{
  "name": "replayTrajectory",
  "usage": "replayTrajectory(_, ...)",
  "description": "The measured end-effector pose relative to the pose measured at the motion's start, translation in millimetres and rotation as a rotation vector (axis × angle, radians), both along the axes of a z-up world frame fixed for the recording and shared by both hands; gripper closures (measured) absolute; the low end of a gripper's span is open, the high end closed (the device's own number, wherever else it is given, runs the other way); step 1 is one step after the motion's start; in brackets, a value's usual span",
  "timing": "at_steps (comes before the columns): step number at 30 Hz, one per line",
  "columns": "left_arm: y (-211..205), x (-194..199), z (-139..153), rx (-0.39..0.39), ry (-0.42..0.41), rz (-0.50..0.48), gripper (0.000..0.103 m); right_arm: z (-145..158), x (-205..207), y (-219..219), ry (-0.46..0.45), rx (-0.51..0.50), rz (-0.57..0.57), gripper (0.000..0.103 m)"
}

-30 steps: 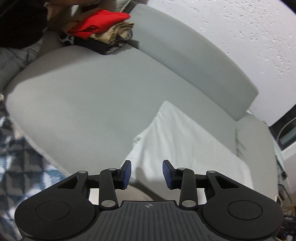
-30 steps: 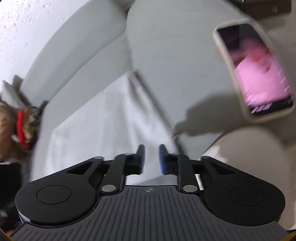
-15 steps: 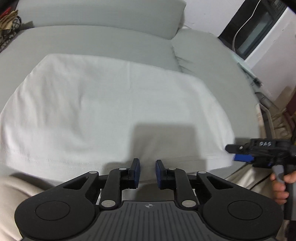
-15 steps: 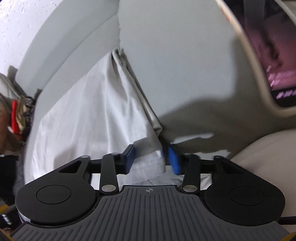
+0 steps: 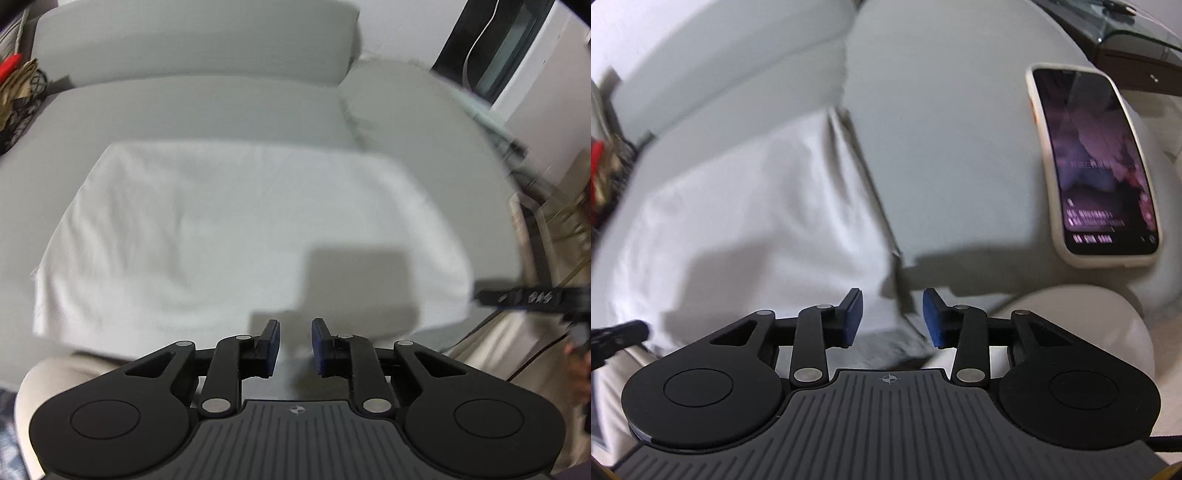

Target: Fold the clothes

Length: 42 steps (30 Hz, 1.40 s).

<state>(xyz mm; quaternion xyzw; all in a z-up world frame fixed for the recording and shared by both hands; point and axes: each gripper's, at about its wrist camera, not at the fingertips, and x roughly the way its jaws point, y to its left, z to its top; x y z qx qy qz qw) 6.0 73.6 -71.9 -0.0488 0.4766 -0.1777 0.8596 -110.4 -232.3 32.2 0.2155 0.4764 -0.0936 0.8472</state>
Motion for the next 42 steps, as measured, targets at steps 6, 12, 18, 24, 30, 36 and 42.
replayTrajectory(6, -25.4, 32.1, -14.4, -0.024, -0.005, -0.028, 0.089, 9.0, 36.9, -28.6, -0.103, 0.119, -0.018, 0.061)
replayTrajectory(12, -31.2, 48.7, -37.1, -0.05, 0.072, -0.015, 0.086, -8.3, 110.2, -42.8, -0.152, 0.165, -0.04, 0.062)
replayTrajectory(18, -23.1, 48.8, -40.2, -0.089, 0.092, 0.007, 0.082, -43.3, 177.5, -32.1, -0.076, 0.174, 0.049, 0.069)
replayTrajectory(24, -27.2, 46.2, -38.0, -0.053, 0.073, -0.019, 0.082, -58.3, 200.7, -28.2, -0.062, 0.129, 0.119, 0.08)
replayTrajectory(30, -27.3, 48.1, -38.4, -0.054, 0.084, -0.018, 0.082, -63.1, 226.9, -29.6, -0.068, 0.161, 0.094, 0.08)
replayTrajectory(36, -27.4, 47.3, -37.4, -0.046, 0.08, -0.023, 0.082, -72.5, 240.3, -35.8, -0.056, 0.233, -0.013, 0.1)
replayTrajectory(42, -24.9, 47.3, -37.7, -0.059, 0.083, -0.022, 0.082, -51.3, 206.6, -40.9, -0.177, 0.131, -0.187, 0.102)
